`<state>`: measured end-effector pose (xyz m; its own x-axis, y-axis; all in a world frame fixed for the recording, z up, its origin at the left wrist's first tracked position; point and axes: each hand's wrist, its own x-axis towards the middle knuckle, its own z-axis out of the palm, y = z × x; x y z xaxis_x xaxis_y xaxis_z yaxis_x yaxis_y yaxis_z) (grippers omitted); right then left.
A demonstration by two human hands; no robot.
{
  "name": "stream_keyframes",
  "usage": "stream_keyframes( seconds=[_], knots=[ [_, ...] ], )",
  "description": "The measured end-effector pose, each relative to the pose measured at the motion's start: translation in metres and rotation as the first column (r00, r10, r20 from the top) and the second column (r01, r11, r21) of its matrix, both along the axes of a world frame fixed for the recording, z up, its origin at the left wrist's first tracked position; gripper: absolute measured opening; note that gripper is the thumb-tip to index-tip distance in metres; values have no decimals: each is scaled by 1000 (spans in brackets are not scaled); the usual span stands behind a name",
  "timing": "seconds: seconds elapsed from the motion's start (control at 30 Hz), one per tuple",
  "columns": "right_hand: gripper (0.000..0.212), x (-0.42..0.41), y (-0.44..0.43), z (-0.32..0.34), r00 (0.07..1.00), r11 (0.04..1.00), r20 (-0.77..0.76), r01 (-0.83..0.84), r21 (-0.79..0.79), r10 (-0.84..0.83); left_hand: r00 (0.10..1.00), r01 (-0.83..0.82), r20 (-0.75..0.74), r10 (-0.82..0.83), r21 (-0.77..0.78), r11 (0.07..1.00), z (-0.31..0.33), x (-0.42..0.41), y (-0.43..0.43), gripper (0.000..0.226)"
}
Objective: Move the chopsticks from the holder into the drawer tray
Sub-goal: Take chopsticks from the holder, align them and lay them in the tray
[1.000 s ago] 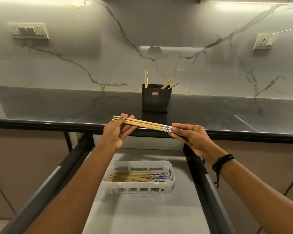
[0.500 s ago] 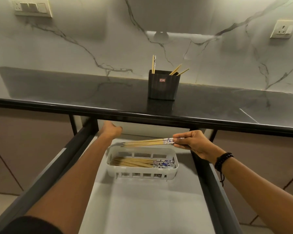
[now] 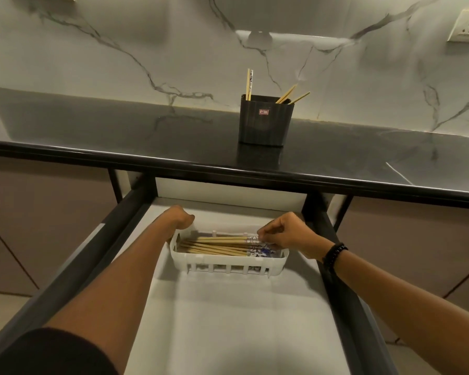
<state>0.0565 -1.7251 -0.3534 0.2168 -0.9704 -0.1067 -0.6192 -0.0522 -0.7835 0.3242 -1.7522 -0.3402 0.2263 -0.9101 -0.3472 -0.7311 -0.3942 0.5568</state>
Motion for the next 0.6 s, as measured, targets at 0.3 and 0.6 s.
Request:
stream_keyframes(
  seconds=[0.3, 0.6],
  knots=[
    [20, 4, 0, 0, 953, 972, -296, -125, -198, 62, 996, 45, 73, -43, -18, 999, -3, 2, -2, 46],
    [17, 1, -11, 48, 996, 839, -5, 72, -540, -89, 936, 247, 351, -36, -579, 777, 58, -32, 0, 25]
  ],
)
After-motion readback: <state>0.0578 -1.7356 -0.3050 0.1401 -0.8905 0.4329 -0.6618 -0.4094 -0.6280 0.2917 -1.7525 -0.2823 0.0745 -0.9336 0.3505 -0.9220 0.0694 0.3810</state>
